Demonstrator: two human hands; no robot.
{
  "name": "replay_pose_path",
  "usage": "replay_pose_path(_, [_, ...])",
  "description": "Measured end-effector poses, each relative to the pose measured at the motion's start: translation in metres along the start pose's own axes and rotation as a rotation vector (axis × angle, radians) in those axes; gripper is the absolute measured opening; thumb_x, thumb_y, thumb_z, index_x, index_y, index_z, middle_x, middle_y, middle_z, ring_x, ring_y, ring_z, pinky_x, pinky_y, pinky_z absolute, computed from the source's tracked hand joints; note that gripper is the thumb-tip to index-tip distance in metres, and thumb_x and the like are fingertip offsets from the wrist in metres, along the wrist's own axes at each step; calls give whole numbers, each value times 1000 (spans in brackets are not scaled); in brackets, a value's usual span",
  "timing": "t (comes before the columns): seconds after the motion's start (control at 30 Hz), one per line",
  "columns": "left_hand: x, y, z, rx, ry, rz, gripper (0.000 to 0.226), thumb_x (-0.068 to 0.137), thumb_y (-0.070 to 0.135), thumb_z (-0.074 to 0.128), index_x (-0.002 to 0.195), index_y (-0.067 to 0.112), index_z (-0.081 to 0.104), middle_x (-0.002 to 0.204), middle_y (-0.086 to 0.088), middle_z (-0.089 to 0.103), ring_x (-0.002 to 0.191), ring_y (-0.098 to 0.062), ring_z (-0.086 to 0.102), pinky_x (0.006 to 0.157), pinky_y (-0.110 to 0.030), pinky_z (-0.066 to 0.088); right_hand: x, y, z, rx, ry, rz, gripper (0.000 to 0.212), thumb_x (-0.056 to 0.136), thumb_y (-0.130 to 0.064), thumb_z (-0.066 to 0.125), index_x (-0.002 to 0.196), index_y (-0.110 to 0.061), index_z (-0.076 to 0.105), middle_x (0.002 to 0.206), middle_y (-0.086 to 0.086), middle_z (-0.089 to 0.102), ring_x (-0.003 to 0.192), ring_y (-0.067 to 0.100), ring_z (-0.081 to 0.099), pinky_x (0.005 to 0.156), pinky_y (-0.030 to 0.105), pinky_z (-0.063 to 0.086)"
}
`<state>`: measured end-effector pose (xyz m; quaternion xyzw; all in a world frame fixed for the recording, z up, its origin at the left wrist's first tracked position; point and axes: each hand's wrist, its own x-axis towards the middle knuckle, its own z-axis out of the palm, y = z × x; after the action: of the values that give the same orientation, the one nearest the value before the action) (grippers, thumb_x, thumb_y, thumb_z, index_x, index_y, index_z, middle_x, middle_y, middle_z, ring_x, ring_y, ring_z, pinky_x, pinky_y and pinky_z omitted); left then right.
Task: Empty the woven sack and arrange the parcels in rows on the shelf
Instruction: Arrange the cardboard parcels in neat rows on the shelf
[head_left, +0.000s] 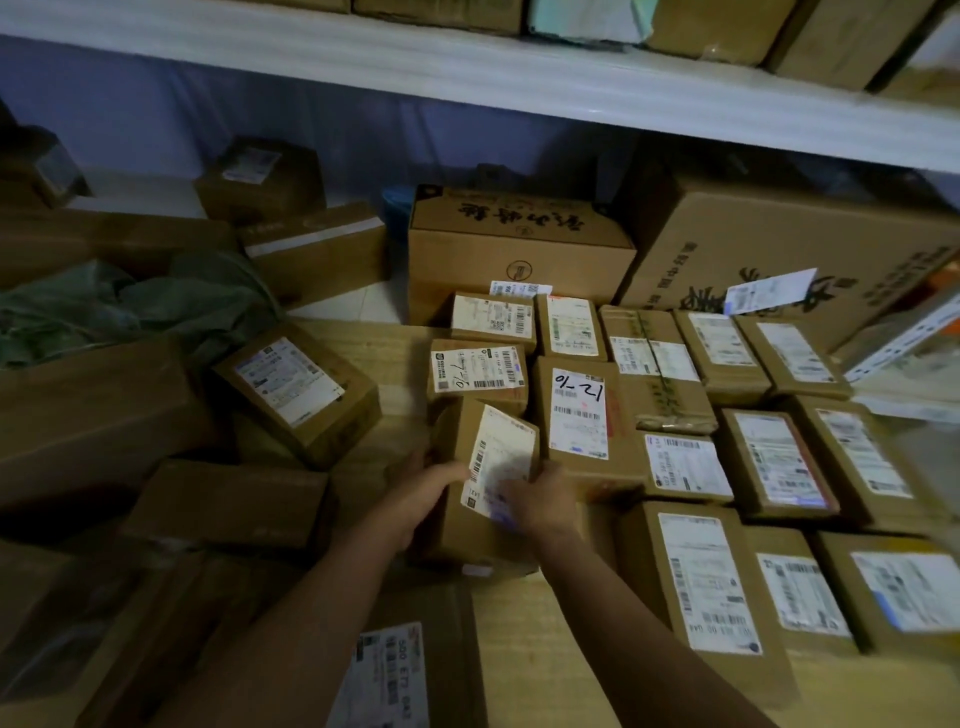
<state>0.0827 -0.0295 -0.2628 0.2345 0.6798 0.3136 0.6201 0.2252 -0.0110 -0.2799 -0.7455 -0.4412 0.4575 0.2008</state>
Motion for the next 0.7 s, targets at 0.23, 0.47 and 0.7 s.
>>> replay_pose_path(0.23, [6, 1, 16, 83, 167, 100, 30, 95, 17, 49, 125, 13, 49, 122, -13, 59, 100, -24, 58, 82, -36, 49, -9, -4, -2, -258, 44, -289, 46, 88, -4, 52, 134, -10, 51, 145, 9, 40, 131, 25, 44, 105, 35, 44])
replay_pose_path(0.47, [-25, 12, -7, 306, 181, 231, 41, 95, 21, 50, 136, 18, 46, 134, -4, 51, 116, -21, 50, 85, -30, 40, -32, 3, -5, -158, 163, -331, 30, 89, -16, 59, 119, -16, 63, 129, 5, 51, 107, 22, 61, 92, 36, 54])
replay_pose_path(0.7, [-55, -13, -31, 511, 120, 262, 24, 94, 27, 49, 109, 14, 62, 102, -1, 58, 92, -16, 53, 81, -32, 44, -65, 13, 10, -196, -23, -311, 21, 90, -21, 60, 108, -12, 66, 108, 8, 69, 101, 23, 65, 89, 38, 52])
